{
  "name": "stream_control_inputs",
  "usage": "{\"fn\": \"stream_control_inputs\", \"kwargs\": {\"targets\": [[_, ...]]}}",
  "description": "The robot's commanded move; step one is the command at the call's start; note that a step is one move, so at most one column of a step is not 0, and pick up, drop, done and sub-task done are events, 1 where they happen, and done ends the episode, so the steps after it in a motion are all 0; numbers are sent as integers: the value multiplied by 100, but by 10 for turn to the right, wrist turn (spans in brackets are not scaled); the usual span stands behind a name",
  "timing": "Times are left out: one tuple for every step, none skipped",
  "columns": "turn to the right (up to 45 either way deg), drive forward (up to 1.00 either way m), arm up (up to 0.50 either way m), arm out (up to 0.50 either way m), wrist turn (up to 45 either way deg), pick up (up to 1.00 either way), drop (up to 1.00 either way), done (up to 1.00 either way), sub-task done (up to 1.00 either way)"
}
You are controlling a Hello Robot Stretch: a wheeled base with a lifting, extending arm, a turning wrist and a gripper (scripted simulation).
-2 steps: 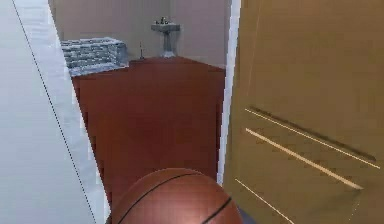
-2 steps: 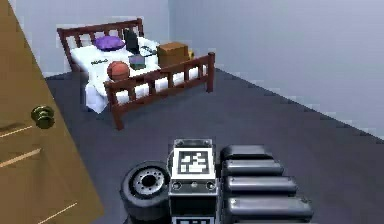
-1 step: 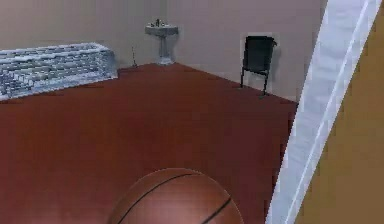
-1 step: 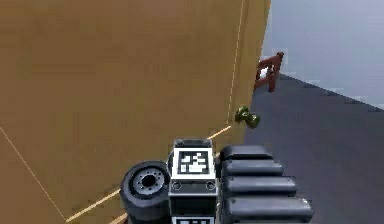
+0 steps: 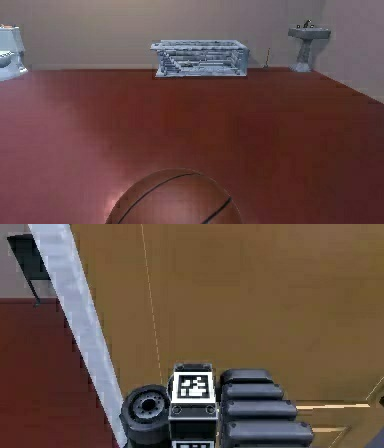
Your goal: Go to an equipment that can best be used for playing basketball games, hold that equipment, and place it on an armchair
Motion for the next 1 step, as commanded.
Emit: {"fn": "stream_control_inputs", "kwargs": {"targets": [[0,30,0,0,0,0,0,0,0]]}}
